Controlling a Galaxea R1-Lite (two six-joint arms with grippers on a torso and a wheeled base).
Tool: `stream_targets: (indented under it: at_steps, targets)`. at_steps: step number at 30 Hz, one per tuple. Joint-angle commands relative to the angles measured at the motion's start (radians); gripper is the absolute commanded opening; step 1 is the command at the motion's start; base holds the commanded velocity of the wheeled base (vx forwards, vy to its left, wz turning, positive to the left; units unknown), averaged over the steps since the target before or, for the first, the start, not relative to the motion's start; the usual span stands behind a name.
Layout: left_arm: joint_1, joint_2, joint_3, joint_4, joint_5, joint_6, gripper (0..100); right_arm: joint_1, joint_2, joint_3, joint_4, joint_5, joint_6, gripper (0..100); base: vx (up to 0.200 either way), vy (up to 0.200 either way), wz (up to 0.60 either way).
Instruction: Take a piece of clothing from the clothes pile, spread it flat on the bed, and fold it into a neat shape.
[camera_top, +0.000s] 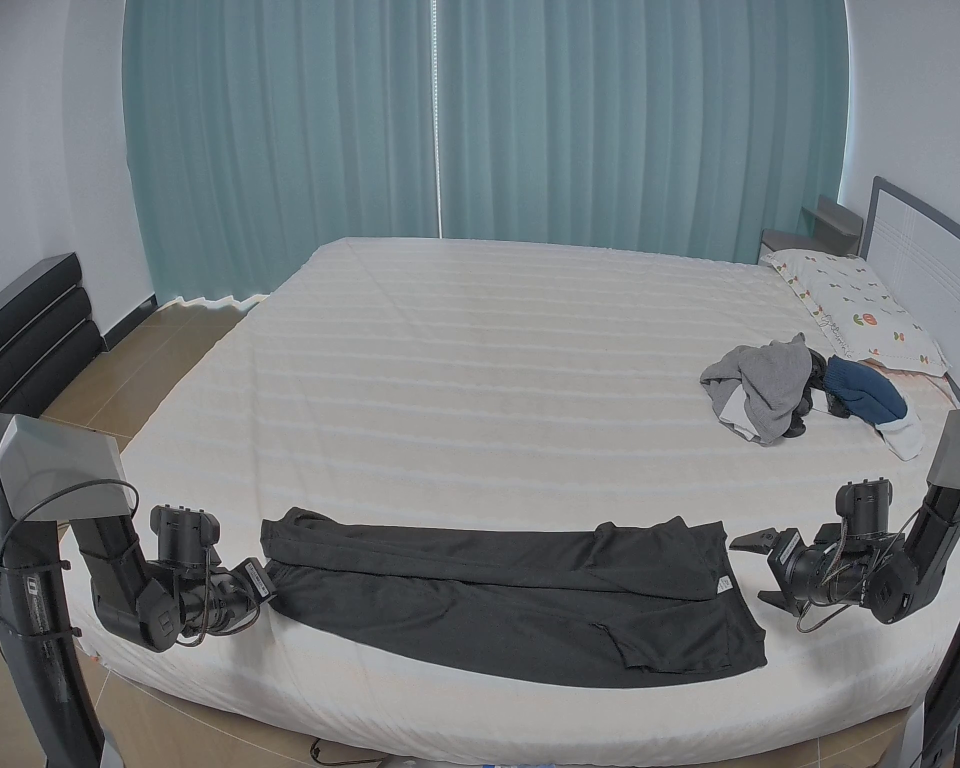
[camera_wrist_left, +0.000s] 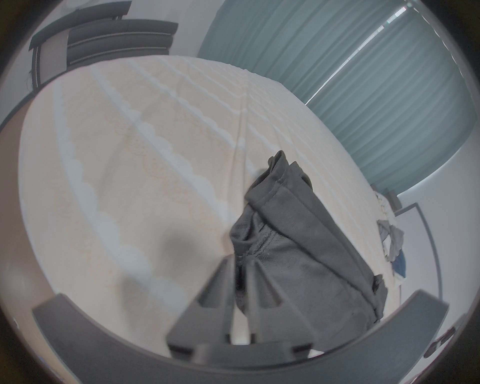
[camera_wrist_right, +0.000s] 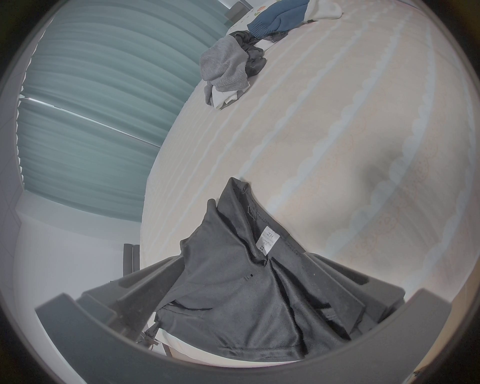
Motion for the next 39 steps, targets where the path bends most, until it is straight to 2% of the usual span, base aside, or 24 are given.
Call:
stream_targets:
  at_steps: [1,7,13,27,28,33,39]
  targets:
    - [0.005,-0.049,0.052,0.009,0.032,0.024,0,-0.001,-0.011,0.013,0.000,0.003,0.000,100,0.000,0.000,0.00]
    - [0.006,-0.058,0.102,0.009,0.076,0.074,0,-0.001,-0.022,0.017,0.000,0.013,0.000,100,0.000,0.000,0.00]
    - [0.005,-0.067,0.159,0.009,0.086,0.130,0,-0.003,-0.023,0.017,0.000,0.013,0.000,100,0.000,0.000,0.00]
    - [0.002,-0.072,0.193,0.014,0.104,0.170,0,-0.003,-0.022,0.017,0.000,0.013,0.000,100,0.000,0.000,0.00]
    - [0.002,-0.072,0.193,0.014,0.104,0.170,100,-0.003,-0.023,0.017,0.000,0.013,0.000,100,0.000,0.000,0.00]
    - [0.012,-0.084,0.179,0.006,0.104,0.172,100,-0.003,-0.022,0.017,0.000,0.015,0.000,100,0.000,0.000,0.00]
    - [0.083,-0.181,0.128,0.022,0.089,0.170,100,-0.003,-0.022,0.016,0.000,0.015,0.000,100,0.000,0.000,0.00]
